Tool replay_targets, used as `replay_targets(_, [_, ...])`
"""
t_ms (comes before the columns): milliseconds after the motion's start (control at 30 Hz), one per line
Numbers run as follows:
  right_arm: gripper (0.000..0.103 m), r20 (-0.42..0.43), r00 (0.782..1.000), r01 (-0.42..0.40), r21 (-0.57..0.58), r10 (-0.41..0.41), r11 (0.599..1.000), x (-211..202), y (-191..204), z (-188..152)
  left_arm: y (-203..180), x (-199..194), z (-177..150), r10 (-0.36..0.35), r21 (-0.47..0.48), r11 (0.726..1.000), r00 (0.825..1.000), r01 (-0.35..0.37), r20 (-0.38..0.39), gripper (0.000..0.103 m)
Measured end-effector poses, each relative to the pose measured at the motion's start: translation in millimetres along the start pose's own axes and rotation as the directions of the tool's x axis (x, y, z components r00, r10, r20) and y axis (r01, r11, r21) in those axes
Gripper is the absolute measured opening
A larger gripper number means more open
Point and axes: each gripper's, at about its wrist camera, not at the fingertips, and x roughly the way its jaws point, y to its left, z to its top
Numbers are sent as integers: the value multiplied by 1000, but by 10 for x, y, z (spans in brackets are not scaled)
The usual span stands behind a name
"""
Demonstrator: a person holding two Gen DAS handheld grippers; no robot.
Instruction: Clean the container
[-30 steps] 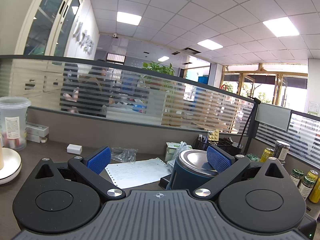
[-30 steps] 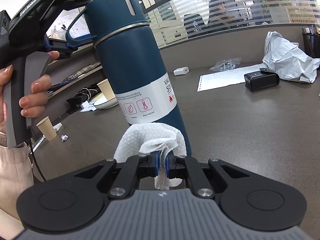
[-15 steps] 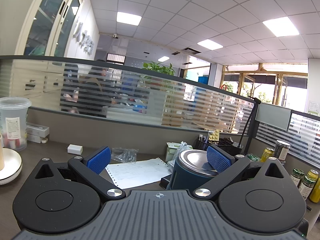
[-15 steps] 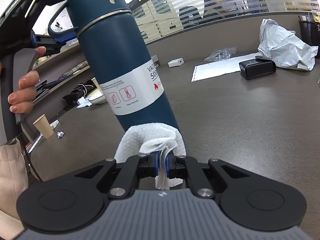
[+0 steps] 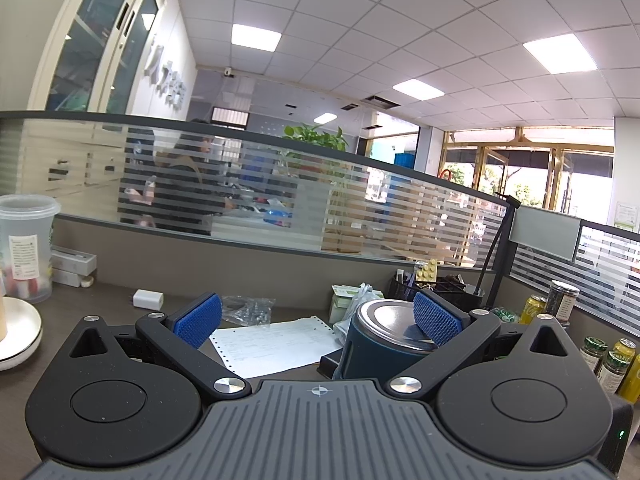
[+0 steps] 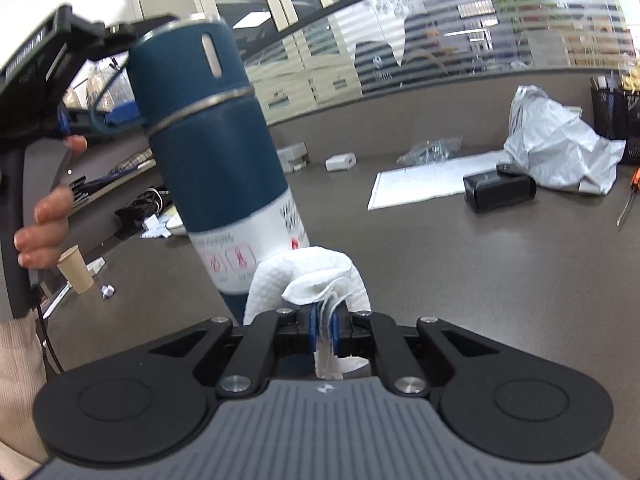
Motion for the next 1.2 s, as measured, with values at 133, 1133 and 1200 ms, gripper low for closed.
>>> replay_targets(133, [9,50,999,-8,-2,8,1000,-35,2,108,4,-5,-1,-2,-1,1000,1000,2,-1,103])
replay_targets(1133, [9,-108,994,33,36,-29,999,269,-103,-204,-6,-5,5,-6,1,1000,1000,6,-4,103])
replay_targets(1200, [9,-103,994,34,40,-30,999,249,-106,-200,-11,-7,5,-6,1,1000,1000,6,-3,103])
